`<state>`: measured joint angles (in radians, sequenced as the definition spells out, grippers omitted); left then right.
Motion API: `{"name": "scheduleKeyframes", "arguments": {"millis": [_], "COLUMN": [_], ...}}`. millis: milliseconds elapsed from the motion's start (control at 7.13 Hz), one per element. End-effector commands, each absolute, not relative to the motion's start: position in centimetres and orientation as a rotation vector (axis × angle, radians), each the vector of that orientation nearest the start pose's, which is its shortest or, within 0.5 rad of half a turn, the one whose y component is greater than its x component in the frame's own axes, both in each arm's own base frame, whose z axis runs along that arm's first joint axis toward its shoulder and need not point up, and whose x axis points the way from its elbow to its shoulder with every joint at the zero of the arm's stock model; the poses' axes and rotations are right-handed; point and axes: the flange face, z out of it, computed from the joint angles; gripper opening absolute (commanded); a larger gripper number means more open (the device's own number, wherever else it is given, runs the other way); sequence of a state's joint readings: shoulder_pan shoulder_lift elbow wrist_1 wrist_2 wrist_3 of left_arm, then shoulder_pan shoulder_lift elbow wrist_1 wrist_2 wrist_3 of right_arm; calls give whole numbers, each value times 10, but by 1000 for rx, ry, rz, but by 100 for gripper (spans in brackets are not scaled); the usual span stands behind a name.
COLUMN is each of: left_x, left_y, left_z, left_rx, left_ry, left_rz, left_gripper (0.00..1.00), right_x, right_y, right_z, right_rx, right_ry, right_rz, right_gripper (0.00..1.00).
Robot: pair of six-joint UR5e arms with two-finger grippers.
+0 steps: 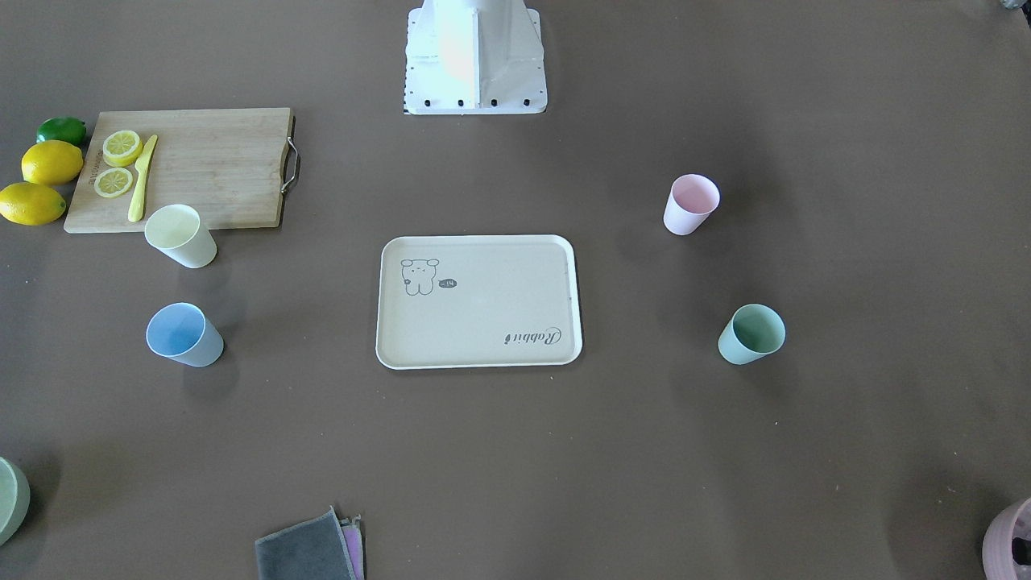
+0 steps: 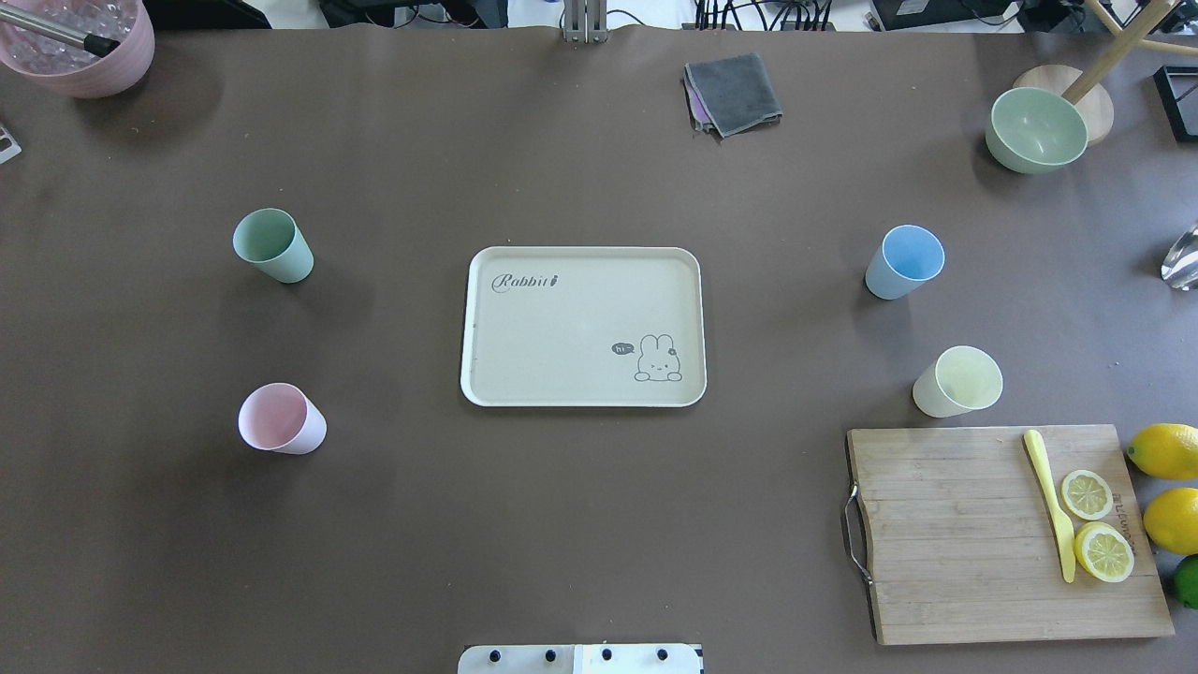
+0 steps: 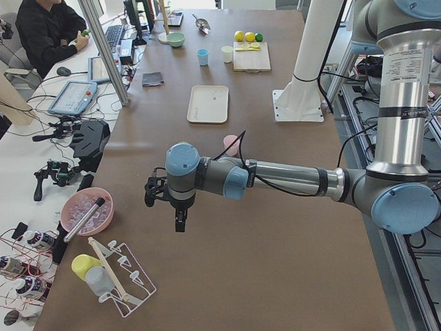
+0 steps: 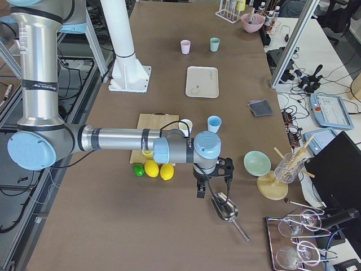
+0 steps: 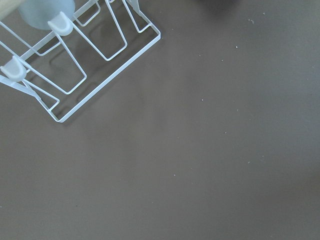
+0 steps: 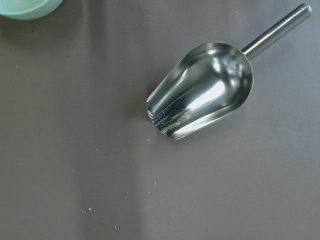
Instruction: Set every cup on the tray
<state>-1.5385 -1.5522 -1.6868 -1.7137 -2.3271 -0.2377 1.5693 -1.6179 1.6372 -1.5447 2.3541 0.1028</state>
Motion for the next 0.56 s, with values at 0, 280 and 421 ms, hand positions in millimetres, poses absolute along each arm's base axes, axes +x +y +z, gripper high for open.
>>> {"name": "scheduleKeyframes", "arguments": {"millis": [0, 280, 421], "left_x": [-49, -49, -49], "left_y": [-498, -498, -498], "left_z": [596, 595, 595], "left_rx": [126, 127, 127], "left_ry": [777, 777, 777], "left_rz": [-104, -105, -105], "left_gripper": [98, 98, 98], "right_x": [62, 62, 62], "right_y": [-474, -474, -474], "right_z": [646, 644, 643], "right_rx": [3, 6, 7], "right_ry": [-785, -784, -785], "right_rz": [78, 77, 76], "right_gripper": [100, 100, 100]}}
